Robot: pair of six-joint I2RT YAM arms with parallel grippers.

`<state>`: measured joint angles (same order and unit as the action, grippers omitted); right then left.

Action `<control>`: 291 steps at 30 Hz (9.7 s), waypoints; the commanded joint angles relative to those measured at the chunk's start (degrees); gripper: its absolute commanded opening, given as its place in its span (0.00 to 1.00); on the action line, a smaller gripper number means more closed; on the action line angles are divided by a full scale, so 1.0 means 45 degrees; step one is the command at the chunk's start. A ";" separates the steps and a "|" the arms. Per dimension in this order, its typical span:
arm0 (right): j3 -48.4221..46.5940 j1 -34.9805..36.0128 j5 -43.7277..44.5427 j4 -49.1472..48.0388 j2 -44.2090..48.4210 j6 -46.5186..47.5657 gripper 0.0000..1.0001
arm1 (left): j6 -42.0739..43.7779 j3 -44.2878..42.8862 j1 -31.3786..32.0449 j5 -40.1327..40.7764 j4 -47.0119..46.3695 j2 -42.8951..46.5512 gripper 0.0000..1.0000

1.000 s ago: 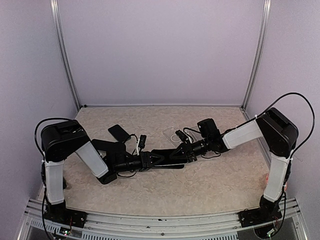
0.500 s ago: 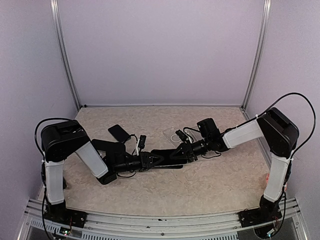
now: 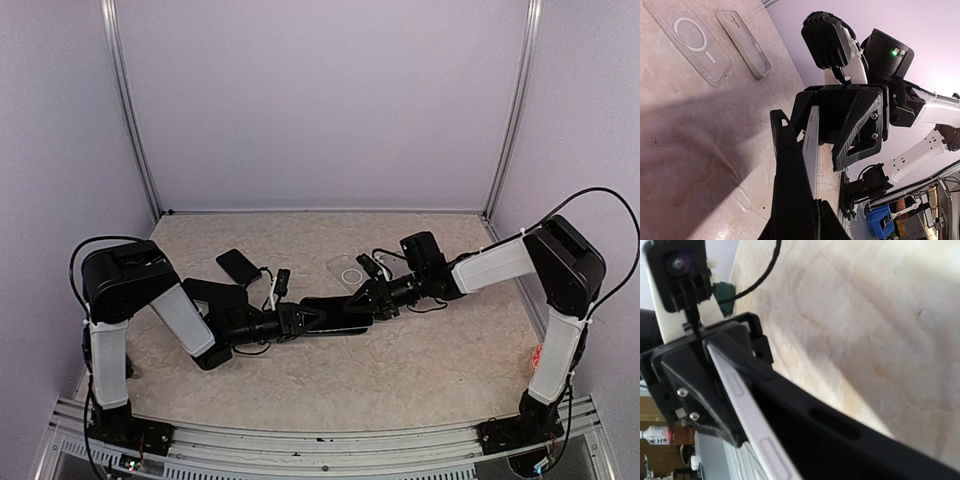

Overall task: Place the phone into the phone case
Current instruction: Install the phone on the phone case, then press the phone with the phone case at the bottom corners of the phone case.

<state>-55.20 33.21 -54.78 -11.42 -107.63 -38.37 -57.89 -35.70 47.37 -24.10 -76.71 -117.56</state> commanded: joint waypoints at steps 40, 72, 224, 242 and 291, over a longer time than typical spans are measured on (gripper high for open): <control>0.1439 -0.1032 -0.1281 0.2661 0.3873 0.3749 0.51 | 0.1406 0.0063 -0.0814 -0.3722 -0.0774 0.2163 0.13; 0.1945 0.0325 -0.0348 0.2770 0.5993 0.5177 0.50 | 0.0057 0.0024 -0.1367 -0.6164 -0.2808 0.1436 0.01; 0.3812 0.2170 0.0595 -0.5958 0.3040 -0.0930 0.39 | 0.0686 0.0299 -0.0650 -0.2030 -0.4341 0.2101 0.00; 0.3532 0.2156 0.2060 -0.4182 0.3387 0.0302 0.00 | 0.0697 0.0468 -0.0748 -0.1970 -0.4360 0.2388 0.00; 0.1095 0.1804 -0.0116 0.1476 0.3745 0.3128 0.46 | 0.2625 -0.0548 -0.0661 -0.5104 0.0125 0.2924 0.00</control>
<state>-48.14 40.03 -55.33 -6.83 -89.38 -26.39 -47.42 -35.88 43.62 -46.11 -74.70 -105.69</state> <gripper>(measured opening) 0.462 0.097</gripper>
